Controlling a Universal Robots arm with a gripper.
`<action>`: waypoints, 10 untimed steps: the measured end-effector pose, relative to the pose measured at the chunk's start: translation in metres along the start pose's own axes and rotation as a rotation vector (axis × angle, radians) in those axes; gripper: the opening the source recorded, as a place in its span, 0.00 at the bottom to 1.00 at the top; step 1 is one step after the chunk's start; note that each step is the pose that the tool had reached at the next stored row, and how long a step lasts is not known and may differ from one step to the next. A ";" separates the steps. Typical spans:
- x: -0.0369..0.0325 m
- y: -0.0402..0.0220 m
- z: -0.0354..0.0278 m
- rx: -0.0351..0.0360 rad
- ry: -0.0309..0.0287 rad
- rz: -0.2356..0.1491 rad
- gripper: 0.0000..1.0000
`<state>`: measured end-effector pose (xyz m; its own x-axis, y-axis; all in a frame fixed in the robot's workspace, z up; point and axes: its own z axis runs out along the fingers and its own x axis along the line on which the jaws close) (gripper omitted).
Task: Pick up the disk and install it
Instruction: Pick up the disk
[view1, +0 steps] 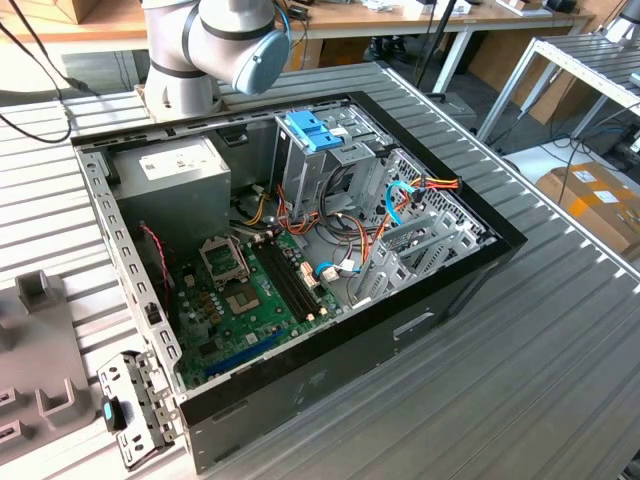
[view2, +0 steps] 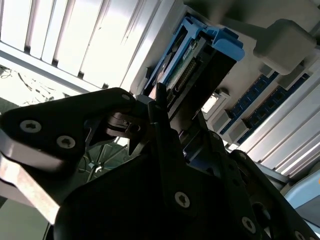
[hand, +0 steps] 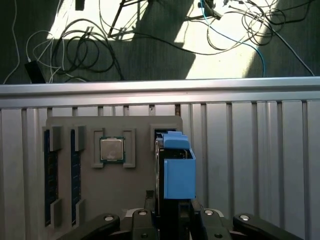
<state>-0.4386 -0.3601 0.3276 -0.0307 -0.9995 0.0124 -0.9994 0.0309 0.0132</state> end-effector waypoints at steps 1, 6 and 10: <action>0.0000 0.0000 -0.0027 0.0000 0.0000 0.000 0.35; 0.0002 0.0002 -0.0150 -0.0001 0.0000 0.000 0.35; 0.0003 0.0003 -0.0258 -0.0001 0.0000 0.000 0.35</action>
<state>-0.4386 -0.3601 0.3534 -0.0308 -0.9995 0.0124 -0.9994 0.0309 0.0133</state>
